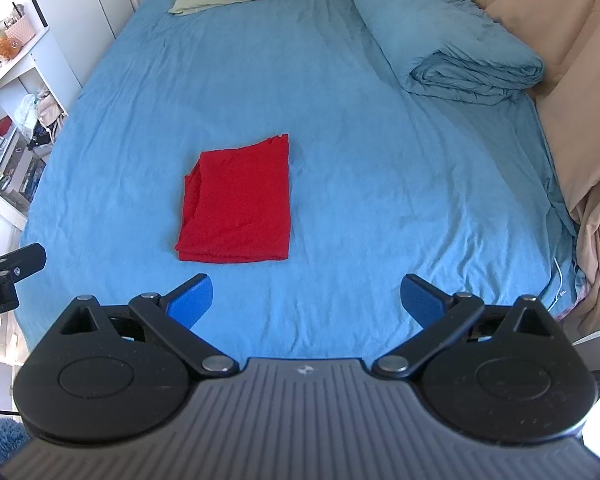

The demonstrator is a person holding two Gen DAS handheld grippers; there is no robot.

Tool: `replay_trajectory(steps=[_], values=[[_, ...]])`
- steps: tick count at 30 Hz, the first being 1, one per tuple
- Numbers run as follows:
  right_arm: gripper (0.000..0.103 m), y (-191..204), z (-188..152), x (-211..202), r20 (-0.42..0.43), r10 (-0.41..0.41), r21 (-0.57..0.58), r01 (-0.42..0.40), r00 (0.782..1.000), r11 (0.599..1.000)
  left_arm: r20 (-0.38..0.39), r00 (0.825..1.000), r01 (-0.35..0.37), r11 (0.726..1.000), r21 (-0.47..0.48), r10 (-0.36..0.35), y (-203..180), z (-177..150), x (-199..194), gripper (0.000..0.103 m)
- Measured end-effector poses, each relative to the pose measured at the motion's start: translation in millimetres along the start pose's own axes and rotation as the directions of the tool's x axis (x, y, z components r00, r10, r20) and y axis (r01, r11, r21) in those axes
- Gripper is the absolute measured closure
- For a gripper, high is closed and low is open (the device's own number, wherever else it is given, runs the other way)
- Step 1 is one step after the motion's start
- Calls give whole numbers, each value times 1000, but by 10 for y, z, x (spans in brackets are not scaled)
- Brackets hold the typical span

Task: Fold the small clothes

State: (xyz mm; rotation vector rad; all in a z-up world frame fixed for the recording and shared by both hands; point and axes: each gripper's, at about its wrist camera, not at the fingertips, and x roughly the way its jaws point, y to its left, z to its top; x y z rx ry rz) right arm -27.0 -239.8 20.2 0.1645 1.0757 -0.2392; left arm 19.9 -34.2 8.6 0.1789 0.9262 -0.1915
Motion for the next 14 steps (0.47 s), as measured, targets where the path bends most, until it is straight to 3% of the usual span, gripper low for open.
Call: replay_trajectory(steps=[14], values=[[0,-6,100,19,11,2,-6,-2,1000,1000,22,1000,-22,1000,9,22,-16,37,4,0]])
